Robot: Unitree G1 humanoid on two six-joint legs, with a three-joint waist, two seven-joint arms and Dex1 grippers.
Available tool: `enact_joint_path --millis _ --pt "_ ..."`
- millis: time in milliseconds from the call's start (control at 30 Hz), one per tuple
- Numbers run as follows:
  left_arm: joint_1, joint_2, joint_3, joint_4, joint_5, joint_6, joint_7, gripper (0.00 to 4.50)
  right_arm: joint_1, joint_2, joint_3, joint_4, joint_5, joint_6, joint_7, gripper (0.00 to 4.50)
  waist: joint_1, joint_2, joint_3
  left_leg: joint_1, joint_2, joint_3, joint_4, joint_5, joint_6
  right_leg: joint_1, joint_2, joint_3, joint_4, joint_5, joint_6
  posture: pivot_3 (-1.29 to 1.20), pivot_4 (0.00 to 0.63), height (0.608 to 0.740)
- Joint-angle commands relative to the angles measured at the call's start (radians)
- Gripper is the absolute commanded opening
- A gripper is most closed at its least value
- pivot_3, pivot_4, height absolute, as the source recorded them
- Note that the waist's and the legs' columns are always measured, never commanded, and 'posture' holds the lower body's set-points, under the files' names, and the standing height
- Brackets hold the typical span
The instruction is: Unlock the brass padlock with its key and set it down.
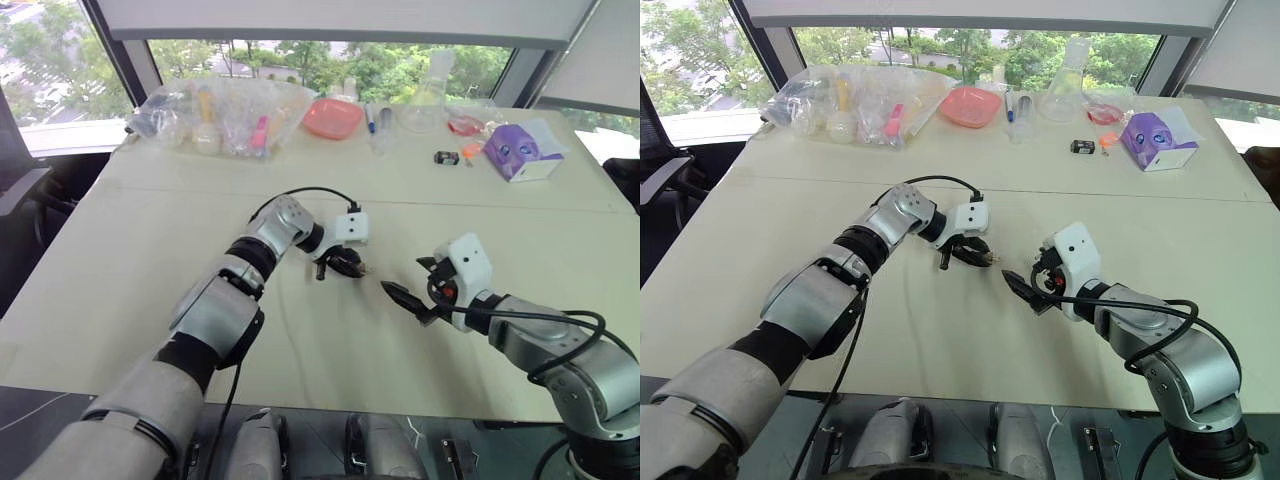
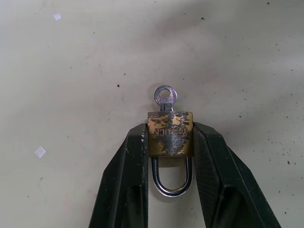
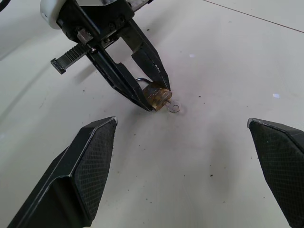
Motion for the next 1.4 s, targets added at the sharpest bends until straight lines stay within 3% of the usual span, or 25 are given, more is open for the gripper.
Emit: enact_joint_path --millis 33,233,367,500,633,867,1300,1400 --pt "0.033 0.021 0.0 -0.002 0.042 -0.057 0.053 0.7 -0.017 0.081 -0.096 0.006 0.107 0.052 -0.026 4.5 -0.001 0.0 0.0 0.0 0.0 0.0 0.0 0.0 0.0 0.0 0.0 0.0 0.0 0.0 0.0 0.0 0.15 0.739" --pt "0.068 0.147 0.12 -0.157 -0.069 -0.212 0.004 0.7 -0.104 0.22 -0.249 0.109 0.296 0.155 -0.101 4.5 -0.012 0.001 0.0 0.0 0.001 0.0 0.0 0.0 -0.001 -0.002 0.0 0.0 0.002 0.0 0.0 0.0 0.15 0.739" --pt "0.22 0.25 0.247 -0.621 -0.311 0.058 -0.153 0.7 -0.177 0.28 -0.274 0.132 0.449 0.189 -0.146 4.5 -0.021 0.002 0.001 -0.001 0.003 0.0 -0.002 0.002 -0.003 -0.004 0.002 0.0 0.003 0.0 0.0 0.0 0.15 0.739" --pt "0.376 0.31 0.265 -0.984 -0.383 0.249 -0.108 0.7 -0.221 0.293 -0.3 0.169 0.621 0.204 -0.22 4.5 -0.021 0.002 0.001 -0.001 0.003 0.0 -0.001 0.005 -0.009 -0.003 0.001 0.001 0.003 0.0 0.0 0.0 0.15 0.739" --pt "0.484 0.331 0.271 -1.162 -0.384 0.298 -0.007 0.7 -0.249 0.243 -0.286 0.206 0.697 0.194 -0.255 4.5 -0.021 0.002 0.001 0.0 0.001 0.0 0.0 0.004 -0.008 0.0 0.0 0.001 0.003 0.0 0.0 0.0 0.15 0.739" --pt "0.512 0.313 0.263 -1.226 -0.403 0.31 0.087 0.7 -0.268 0.162 -0.256 0.247 0.801 0.162 -0.275 4.5 -0.024 0.003 0.001 0.001 0.001 -0.001 -0.001 0.004 -0.006 0.0 0.001 0.001 0.003 0.0 0.0 0.0 0.15 0.739" --pt "0.506 0.31 0.22 -1.265 -0.42 0.293 0.082 0.7 -0.279 0.11 -0.167 0.265 0.871 0.09 -0.299 4.5 -0.022 0.003 0.001 0.001 0.002 -0.001 -0.001 0.004 -0.006 0.0 0.001 0.001 0.002 0.0 0.0 0.0 0.15 0.739" --pt "0.505 0.313 0.217 -1.266 -0.422 0.291 0.083 0.7 -0.278 0.106 -0.16 0.268 0.884 0.07 -0.307 3.27 -0.023 0.003 0.001 0.001 0.002 0.0 -0.001 0.004 -0.006 0.0 0.001 0.001 0.002 0.0 0.0 0.0 0.15 0.739"
